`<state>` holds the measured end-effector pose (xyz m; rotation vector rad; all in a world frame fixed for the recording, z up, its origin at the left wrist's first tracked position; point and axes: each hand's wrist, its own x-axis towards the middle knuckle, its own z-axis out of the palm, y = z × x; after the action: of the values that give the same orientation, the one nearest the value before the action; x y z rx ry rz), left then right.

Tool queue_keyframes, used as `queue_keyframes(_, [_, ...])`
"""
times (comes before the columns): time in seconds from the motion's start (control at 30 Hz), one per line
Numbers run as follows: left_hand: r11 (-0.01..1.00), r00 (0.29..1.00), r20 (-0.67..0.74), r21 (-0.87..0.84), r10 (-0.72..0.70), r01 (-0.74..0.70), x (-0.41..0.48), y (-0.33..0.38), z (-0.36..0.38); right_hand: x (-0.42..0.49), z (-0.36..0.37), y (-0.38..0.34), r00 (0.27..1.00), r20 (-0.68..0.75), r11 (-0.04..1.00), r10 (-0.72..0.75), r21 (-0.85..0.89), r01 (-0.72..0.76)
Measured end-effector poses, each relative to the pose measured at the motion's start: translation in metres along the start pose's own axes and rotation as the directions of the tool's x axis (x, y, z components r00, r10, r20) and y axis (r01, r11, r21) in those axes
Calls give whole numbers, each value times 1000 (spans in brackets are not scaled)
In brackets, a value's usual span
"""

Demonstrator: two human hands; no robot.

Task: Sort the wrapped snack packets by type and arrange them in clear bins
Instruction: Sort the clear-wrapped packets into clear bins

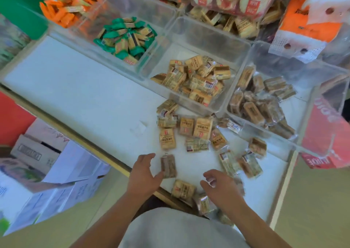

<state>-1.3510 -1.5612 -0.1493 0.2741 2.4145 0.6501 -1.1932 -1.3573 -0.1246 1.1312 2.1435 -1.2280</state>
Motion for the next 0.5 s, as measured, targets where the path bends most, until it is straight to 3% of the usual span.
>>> queue_keyframes(0.1, [1000,995,98,-7,0,1,2,-1,7,-11,14,6,999,-40,1000,1,19,0])
queue_keyframes(0.23, [996,984,155,19,-92,90,13,11,16,-3,-2,-1,951,-303,997,-60,19,69])
queue_keyframes(0.3, [982,975,168,-93,-148,165,17,15,21,18,-19,-10,913,-390,993,-117,-72,97])
queue_keyframes(0.4, [952,968,170,-212,-185,220,21,19,26,55,-35,-25,909,-389,975,-153,-207,75])
queue_keyframes(0.5, [972,974,155,-143,-167,189,22,18,29,75,-36,-30,946,-311,938,-89,-346,-26])
